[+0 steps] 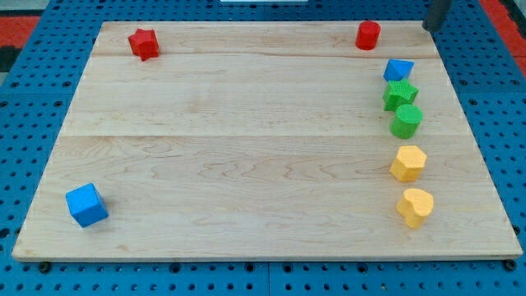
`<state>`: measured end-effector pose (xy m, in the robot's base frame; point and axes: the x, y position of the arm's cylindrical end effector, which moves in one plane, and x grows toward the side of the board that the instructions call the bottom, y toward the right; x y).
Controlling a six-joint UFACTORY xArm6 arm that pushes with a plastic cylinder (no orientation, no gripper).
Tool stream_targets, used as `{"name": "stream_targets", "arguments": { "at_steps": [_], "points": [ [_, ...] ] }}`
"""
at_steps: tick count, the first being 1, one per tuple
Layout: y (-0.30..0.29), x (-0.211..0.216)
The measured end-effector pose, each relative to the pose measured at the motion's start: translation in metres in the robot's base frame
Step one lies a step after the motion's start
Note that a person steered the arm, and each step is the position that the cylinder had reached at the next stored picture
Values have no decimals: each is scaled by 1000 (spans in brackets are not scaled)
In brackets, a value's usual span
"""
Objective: Move the red circle into the blue triangle
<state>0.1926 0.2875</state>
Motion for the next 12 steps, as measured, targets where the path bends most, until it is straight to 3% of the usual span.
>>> {"name": "stream_targets", "arguments": {
  "at_steps": [1,3,4,7,12],
  "points": [
    [-23,-2],
    [-148,1],
    [-134,21],
    [-73,26],
    [-72,60]
  ]
}}
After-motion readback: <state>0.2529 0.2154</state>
